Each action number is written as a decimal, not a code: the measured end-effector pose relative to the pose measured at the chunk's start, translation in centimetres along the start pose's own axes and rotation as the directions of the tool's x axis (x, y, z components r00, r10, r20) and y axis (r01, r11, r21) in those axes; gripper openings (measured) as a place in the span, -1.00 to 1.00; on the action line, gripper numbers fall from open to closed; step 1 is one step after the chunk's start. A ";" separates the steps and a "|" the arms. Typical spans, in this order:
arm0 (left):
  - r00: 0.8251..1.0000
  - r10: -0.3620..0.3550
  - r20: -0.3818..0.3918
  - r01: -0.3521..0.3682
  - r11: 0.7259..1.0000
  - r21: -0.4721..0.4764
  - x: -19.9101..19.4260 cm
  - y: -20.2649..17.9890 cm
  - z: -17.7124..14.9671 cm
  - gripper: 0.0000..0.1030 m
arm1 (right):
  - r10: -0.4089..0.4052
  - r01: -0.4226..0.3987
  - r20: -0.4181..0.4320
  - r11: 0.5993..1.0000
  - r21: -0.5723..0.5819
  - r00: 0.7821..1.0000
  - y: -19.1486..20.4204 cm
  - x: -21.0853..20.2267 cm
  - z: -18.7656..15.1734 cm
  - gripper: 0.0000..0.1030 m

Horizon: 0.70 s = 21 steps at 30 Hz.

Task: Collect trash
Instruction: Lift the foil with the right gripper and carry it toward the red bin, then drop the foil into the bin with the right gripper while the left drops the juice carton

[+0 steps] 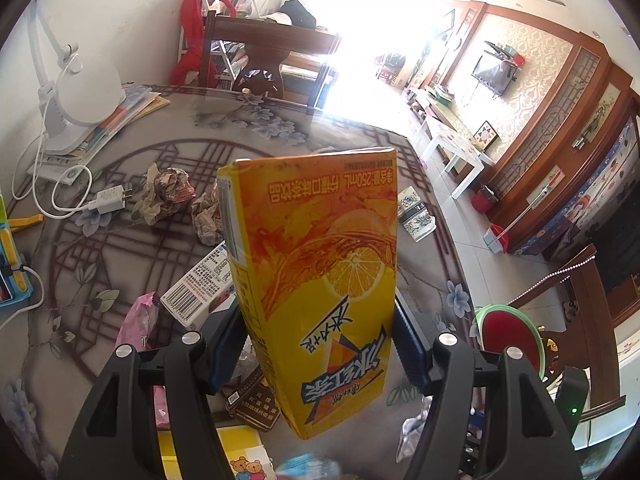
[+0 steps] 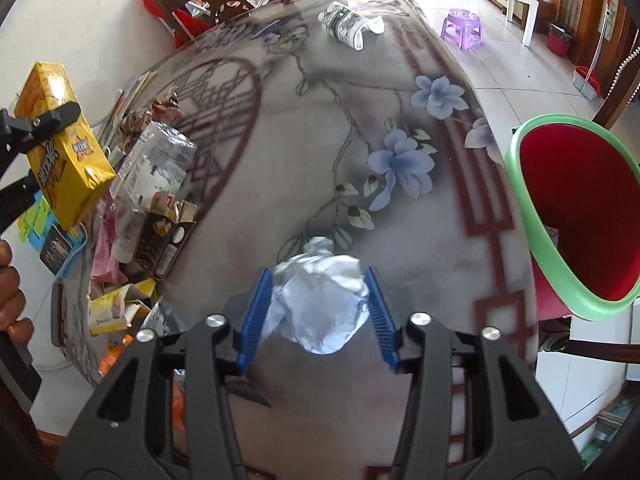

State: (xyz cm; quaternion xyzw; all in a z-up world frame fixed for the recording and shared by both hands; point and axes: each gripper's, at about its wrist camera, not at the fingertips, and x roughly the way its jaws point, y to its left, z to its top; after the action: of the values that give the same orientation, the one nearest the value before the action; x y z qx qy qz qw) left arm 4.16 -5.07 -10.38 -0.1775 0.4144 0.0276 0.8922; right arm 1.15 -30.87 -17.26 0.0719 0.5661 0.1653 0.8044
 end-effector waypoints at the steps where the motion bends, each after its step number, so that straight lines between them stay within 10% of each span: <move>1: 1.000 0.000 0.000 0.000 1.000 0.000 0.0 0.0 0.0 0.21 | 0.005 -0.005 -0.007 1.000 0.000 1.000 0.0 0.2 -0.1 -0.31; 12: 0.999 -0.039 -0.011 0.040 0.997 0.062 0.6 -2.1 0.3 0.21 | -0.006 -0.005 0.187 0.998 0.055 0.982 -1.4 -5.7 2.0 -0.39; 21: 0.994 -0.094 -0.050 0.101 0.982 0.162 1.7 -6.8 -0.3 0.21 | -0.247 0.189 0.287 0.958 0.217 0.925 -10.3 -10.1 4.0 -0.38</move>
State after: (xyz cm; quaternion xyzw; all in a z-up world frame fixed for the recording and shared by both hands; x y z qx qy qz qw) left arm 6.43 -11.74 -9.83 -0.1241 0.4247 -0.0540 0.8952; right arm 3.70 -43.74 -10.03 0.1078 0.4496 0.0078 0.8867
